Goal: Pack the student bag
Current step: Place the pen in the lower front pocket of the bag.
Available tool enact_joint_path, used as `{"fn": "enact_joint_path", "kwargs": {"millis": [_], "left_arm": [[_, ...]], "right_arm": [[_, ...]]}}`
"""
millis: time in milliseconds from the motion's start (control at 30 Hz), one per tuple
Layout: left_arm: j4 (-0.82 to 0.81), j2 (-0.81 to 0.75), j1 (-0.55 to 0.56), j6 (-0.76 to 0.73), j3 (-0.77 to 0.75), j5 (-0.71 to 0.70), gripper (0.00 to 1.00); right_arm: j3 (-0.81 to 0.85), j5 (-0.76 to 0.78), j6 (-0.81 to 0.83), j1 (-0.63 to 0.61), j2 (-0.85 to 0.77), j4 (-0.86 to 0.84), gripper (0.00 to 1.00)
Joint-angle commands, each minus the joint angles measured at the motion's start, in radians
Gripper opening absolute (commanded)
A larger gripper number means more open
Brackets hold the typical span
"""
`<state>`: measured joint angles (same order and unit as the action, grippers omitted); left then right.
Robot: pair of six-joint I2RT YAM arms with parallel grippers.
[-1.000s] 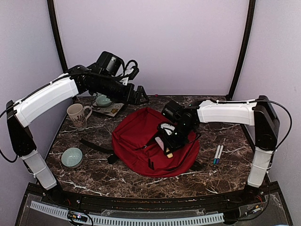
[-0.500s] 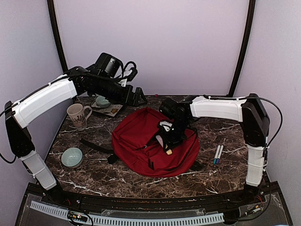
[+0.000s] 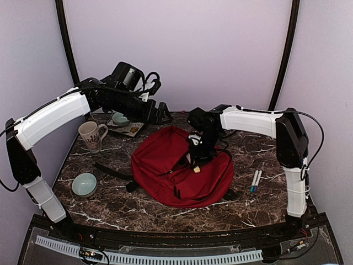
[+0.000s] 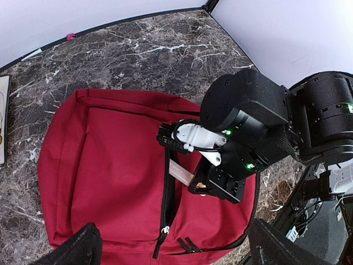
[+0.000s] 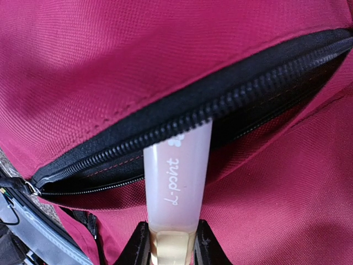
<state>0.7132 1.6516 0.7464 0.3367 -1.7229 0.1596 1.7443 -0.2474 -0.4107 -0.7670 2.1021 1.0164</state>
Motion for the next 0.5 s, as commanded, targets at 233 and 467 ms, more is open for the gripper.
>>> {"fn": "enact_joint_path", "kwargs": {"millis": [233, 467], "left_arm": [[0.021, -0.036, 0.004, -0.01, -0.014, -0.01, 0.95], [0.023, -0.029, 0.004, -0.013, -0.021, -0.01, 0.95]], "right_arm": [[-0.004, -0.131, -0.161, 0.051, -0.013, -0.135, 0.09], [-0.015, -0.165, -0.21, 0.058, -0.001, -0.179, 0.12]]}}
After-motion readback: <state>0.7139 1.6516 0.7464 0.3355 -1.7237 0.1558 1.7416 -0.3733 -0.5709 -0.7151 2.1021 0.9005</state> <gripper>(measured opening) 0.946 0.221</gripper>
